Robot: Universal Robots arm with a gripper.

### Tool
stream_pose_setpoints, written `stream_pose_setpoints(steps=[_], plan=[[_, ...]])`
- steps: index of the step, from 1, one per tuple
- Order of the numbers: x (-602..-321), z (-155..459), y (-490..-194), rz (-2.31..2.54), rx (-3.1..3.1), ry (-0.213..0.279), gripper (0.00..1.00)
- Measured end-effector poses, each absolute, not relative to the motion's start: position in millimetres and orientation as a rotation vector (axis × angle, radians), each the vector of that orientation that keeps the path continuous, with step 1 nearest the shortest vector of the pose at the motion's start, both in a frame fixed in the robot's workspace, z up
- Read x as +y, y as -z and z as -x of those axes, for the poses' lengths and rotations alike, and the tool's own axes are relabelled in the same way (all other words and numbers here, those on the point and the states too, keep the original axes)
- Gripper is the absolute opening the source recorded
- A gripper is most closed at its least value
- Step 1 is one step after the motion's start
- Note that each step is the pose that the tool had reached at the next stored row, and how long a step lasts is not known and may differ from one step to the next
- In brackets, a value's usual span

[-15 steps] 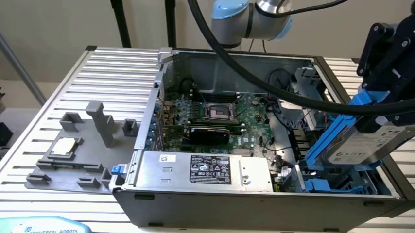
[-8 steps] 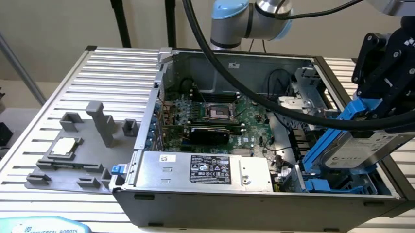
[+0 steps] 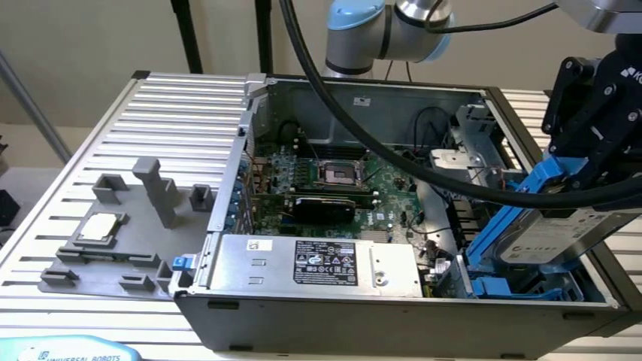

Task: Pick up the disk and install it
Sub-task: 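Insert the disk into the insertion slot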

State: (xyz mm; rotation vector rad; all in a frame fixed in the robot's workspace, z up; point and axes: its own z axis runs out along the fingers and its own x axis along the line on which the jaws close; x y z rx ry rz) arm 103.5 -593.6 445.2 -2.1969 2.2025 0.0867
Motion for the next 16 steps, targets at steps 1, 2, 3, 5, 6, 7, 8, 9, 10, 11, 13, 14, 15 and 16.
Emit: stream_pose_setpoints(steps=[1,2,3,5,6,7,8,9,10,11,13,14,15,16], plan=[[-593.5,-103.7,-444.7,2.197,2.203,-0.087,0.33],[-593.5,-104.1,-444.2,2.198,2.203,-0.087,0.33],[-593.5,-104.4,-443.5,2.198,2.204,-0.087,0.33],[-593.6,-105.0,-441.4,2.198,2.205,-0.089,0.33],[-593.6,-105.2,-440.4,2.199,2.205,-0.089,0.33],[-593.5,-105.5,-439.3,2.199,2.206,-0.090,0.33],[-593.5,-105.9,-438.3,2.199,2.206,-0.092,0.33],[-593.5,-106.3,-437.3,2.200,2.207,-0.093,0.33],[-593.6,-106.7,-436.3,2.200,2.207,-0.094,0.33],[-593.6,-107.1,-435.4,2.201,2.208,-0.095,0.33],[-593.6,-107.4,-433.3,2.202,2.209,-0.097,0.33],[-593.6,-107.5,-431.9,2.202,2.209,-0.098,0.33],[-593.6,-107.6,-430.5,2.202,2.210,-0.099,0.33],[-593.6,-107.6,-428.9,2.203,2.210,-0.099,0.33]])
